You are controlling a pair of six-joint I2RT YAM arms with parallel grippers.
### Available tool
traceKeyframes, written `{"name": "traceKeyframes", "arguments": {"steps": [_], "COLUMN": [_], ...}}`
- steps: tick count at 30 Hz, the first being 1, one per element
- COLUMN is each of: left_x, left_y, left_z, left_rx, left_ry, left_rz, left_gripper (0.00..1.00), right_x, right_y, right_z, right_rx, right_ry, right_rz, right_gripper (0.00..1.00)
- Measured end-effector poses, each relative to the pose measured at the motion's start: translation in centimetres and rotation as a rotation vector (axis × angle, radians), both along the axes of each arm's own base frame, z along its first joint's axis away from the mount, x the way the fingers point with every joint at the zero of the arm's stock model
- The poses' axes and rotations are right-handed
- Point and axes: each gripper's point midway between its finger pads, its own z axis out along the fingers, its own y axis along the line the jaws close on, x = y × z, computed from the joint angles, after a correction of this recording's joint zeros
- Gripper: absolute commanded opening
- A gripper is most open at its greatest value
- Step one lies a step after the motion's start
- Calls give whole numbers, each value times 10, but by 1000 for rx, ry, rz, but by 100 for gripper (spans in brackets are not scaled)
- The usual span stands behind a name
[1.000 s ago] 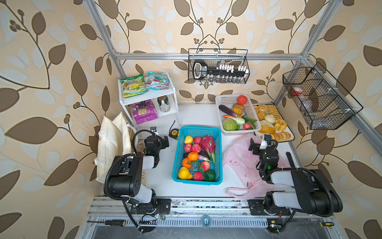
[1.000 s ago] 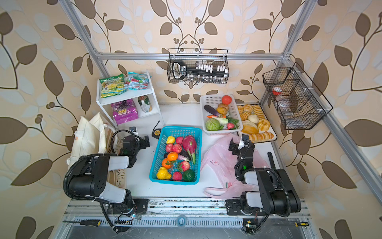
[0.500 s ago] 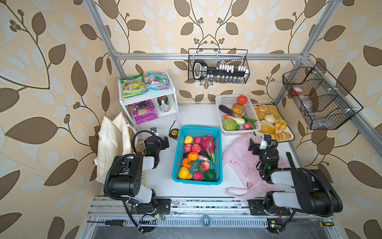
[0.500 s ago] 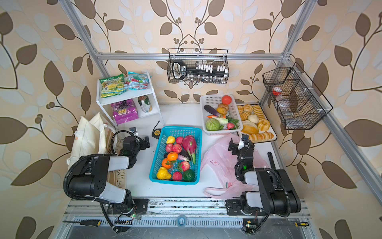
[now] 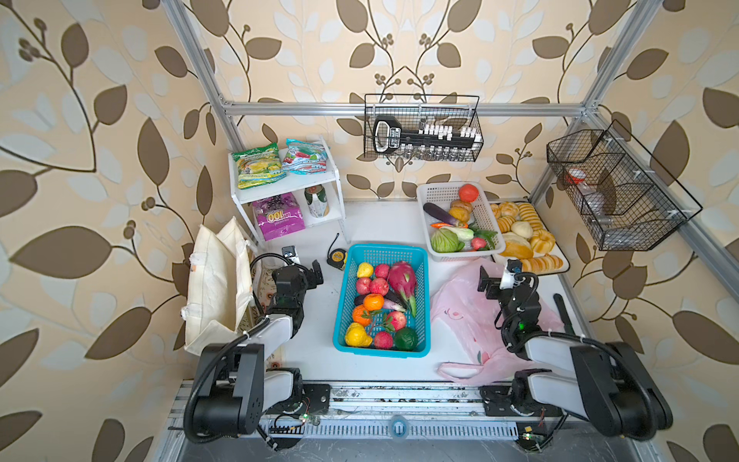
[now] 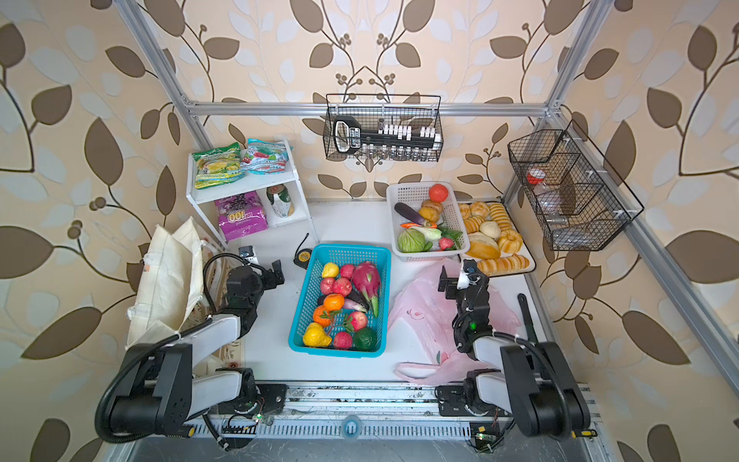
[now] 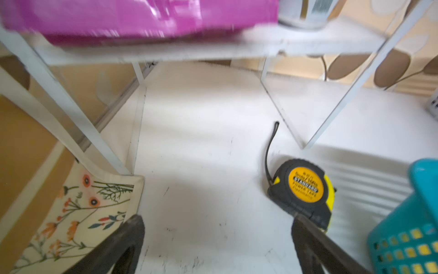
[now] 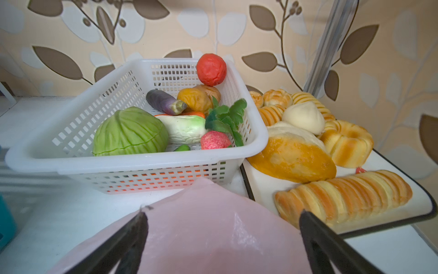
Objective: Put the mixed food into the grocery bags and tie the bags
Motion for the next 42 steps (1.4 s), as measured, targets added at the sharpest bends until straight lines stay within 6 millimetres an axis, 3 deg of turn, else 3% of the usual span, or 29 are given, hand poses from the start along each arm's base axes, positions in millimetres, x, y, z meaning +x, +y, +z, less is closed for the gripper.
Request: {"name": "traceKeyframes", "arguments": {"steps": [4, 8, 10, 14, 16, 20, 27, 31, 33, 36, 38, 42], "left_x": [-8, -15, -16, -24, -26, -41, -60, -57, -56, -60, -64, -70], "left_y": [-3, -7, -8, -6, -10, -21, -52, -86, -106, -133, -146, -154], "left_z": [10, 7, 8, 18, 32, 51, 65, 61, 60, 64, 70, 72], "left_rx": [-43, -97, -135, -268, -317, -428, -571, -631, -645, -607, -577, -550], "left_ry": [-13, 28, 38, 90, 76, 41, 0, 100, 172, 249, 279, 325], "left_rz": [0, -2, 8, 84, 80, 53, -101, -254, -333, -422, -467, -494], "left_gripper": [99, 99, 99, 99, 99, 99, 99, 99, 99, 99, 99, 99], "right_x": [7, -4, -13, -40, -57, -95, -160, -167, -162, -151, -145, -127], "right_y": [-8, -7, 5, 49, 72, 129, 217, 233, 234, 239, 241, 237], "right_z": [42, 82, 99, 120, 116, 83, 18, -19, -31, -35, -34, -33], "right_rx": [71, 256, 339, 516, 597, 708, 604, 498, 480, 491, 494, 519], "right_ry": [-27, -42, -28, 25, 96, 347, 747, 860, 881, 868, 853, 830], "right_rz": [-40, -50, 19, 242, 342, 519, 693, 625, 572, 537, 520, 449], "right_gripper": [100, 100, 100, 87, 79, 69, 54, 50, 40, 25, 22, 13]}}
